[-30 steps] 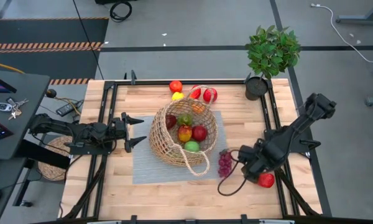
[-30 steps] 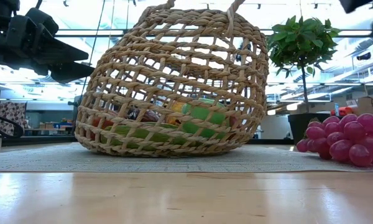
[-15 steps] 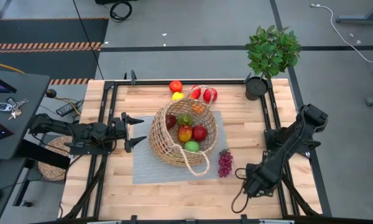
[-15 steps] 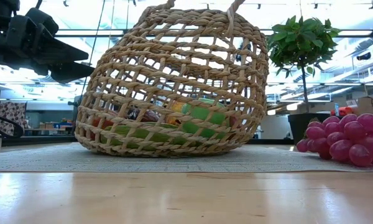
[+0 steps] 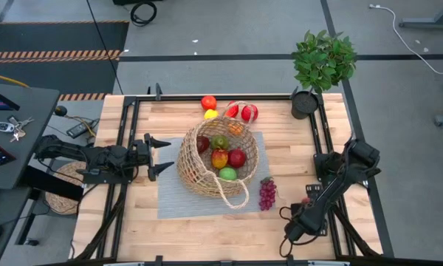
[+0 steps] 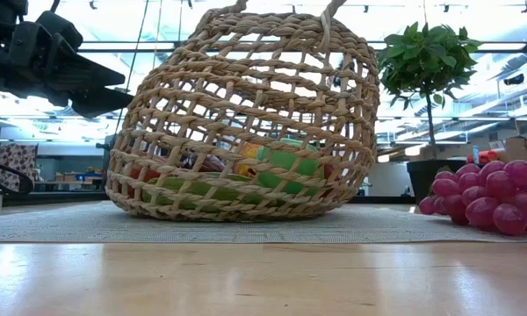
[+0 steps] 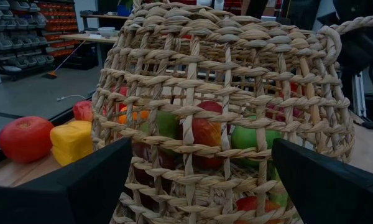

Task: Build produce basket
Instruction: Put the bottom red apple into the mesh basket

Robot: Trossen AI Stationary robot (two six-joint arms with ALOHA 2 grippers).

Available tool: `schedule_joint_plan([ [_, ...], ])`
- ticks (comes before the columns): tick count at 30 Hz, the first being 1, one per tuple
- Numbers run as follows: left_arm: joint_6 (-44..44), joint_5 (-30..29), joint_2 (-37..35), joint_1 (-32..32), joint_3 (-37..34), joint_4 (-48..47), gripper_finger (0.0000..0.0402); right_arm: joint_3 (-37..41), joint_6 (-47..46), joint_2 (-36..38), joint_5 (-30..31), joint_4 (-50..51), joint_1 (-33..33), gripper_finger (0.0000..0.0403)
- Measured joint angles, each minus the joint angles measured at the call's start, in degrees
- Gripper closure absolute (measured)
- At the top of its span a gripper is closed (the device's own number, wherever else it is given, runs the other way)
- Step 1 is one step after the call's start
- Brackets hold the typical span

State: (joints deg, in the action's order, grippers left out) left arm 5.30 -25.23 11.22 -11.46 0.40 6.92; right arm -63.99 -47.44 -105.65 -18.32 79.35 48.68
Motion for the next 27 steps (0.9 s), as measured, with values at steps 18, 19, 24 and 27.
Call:
schedule_joint_plan([
  [18, 0.0, 0.0, 0.0, 0.0, 0.0, 0.0, 0.0008, -0.2, -3.8, 6.0, 18.5, -7.5, -6.0, 0.0053],
  [19, 0.0, 0.0, 0.0, 0.0, 0.0, 0.0, 0.0008, -0.4, -3.9, 6.3, 18.4, -7.1, -6.1, 0.0053],
  [24, 0.0, 0.0, 0.0, 0.0, 0.0, 0.0, 0.0008, -1.3, -7.0, 9.1, 18.9, -7.3, -5.7, 0.0053],
  [27, 0.0, 0.0, 0.0, 0.0, 0.0, 0.0, 0.0008, -1.4, -8.8, 10.7, 22.2, -8.1, -5.1, 0.0052],
])
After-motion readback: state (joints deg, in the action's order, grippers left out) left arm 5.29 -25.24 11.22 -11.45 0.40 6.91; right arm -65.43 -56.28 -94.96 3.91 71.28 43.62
